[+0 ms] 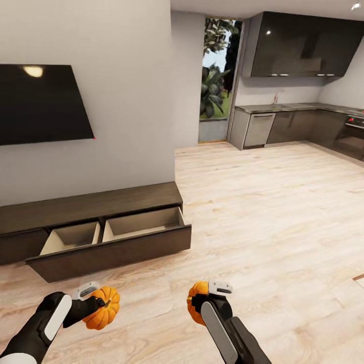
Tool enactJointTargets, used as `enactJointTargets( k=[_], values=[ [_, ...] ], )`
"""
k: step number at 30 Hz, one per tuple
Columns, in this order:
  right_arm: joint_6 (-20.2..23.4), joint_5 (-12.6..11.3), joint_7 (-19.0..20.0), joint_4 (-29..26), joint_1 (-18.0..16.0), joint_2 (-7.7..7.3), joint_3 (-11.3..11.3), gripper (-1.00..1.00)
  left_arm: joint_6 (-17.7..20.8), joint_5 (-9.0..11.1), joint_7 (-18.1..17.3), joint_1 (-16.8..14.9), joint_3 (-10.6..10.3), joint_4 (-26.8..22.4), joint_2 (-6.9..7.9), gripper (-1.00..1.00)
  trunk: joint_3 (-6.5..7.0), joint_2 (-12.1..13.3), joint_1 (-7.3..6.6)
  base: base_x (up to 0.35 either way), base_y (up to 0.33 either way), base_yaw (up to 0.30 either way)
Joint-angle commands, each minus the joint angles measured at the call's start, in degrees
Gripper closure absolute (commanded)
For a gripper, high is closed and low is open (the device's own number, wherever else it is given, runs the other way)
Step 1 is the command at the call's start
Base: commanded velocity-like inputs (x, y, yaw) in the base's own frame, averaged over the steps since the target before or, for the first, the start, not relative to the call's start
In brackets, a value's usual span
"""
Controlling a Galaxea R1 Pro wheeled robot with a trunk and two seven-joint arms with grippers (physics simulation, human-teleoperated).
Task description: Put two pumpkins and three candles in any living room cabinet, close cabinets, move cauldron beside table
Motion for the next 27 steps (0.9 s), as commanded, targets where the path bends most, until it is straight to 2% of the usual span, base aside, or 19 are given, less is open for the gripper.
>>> enactJointTargets(
  k=[1,15,20,27],
  values=[
    [-0.01,0.05,0.05,0.03,0.00,0.00,0.02,1.00,0.05,-0.05,0.07,0.02,-0.02,-0.01,0.00,1.00,0.17,0.42,-0.23,0.000,0.000,0.025],
    [-0.17,0.19,0.18,0.58,0.00,0.00,-0.23,1.00,0.13,-0.07,0.07,0.03,-0.05,-0.04,-0.08,1.00,2.68,6.03,-3.30,0.000,0.000,0.002],
    [-0.16,0.21,0.13,0.55,0.00,0.00,-0.36,1.00,0.13,0.00,0.07,0.00,-0.01,-0.04,-0.04,1.00,2.69,6.03,-3.30,0.000,0.000,0.042],
    [-0.08,0.14,-0.30,0.62,0.00,0.00,-0.10,1.00,0.13,0.01,0.00,-0.01,0.04,-0.04,0.00,1.00,2.71,6.03,-3.30,0.000,0.000,0.251]
  ],
)
